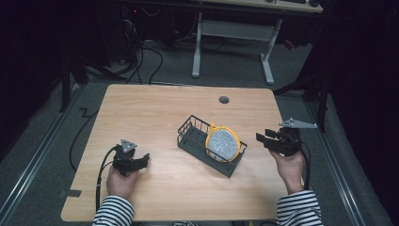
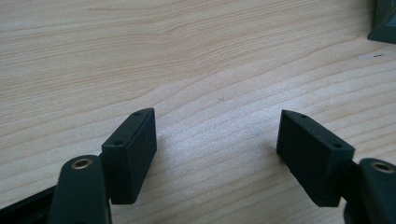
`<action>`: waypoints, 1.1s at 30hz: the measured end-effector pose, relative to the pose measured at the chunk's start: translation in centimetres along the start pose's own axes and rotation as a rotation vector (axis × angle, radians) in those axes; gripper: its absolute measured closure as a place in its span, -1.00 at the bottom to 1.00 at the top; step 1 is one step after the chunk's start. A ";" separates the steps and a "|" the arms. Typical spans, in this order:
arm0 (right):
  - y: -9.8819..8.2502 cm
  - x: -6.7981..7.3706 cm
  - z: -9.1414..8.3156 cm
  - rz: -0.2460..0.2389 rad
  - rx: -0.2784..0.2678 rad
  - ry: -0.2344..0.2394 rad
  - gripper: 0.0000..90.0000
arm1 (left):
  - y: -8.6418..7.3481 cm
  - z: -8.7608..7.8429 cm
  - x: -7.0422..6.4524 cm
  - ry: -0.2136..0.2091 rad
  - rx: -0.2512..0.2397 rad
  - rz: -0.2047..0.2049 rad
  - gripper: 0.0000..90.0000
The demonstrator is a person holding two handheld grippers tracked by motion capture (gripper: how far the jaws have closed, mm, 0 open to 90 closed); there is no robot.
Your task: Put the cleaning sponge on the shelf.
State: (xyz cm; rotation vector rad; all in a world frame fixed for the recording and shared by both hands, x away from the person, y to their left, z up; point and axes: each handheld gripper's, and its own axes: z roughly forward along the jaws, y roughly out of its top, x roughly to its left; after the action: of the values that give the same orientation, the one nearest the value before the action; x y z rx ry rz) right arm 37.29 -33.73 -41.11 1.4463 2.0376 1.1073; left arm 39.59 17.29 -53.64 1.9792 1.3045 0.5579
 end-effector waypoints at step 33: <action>-8.5 -2.2 1.5 0.090 0.026 -0.058 -0.01 | 0.0 0.0 0.0 0.000 0.000 0.000 -0.37</action>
State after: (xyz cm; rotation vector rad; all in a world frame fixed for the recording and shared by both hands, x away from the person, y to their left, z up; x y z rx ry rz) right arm 34.15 -36.49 -48.94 1.5784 1.9718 1.0651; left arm 39.59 17.29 -53.64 1.9791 1.3045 0.5576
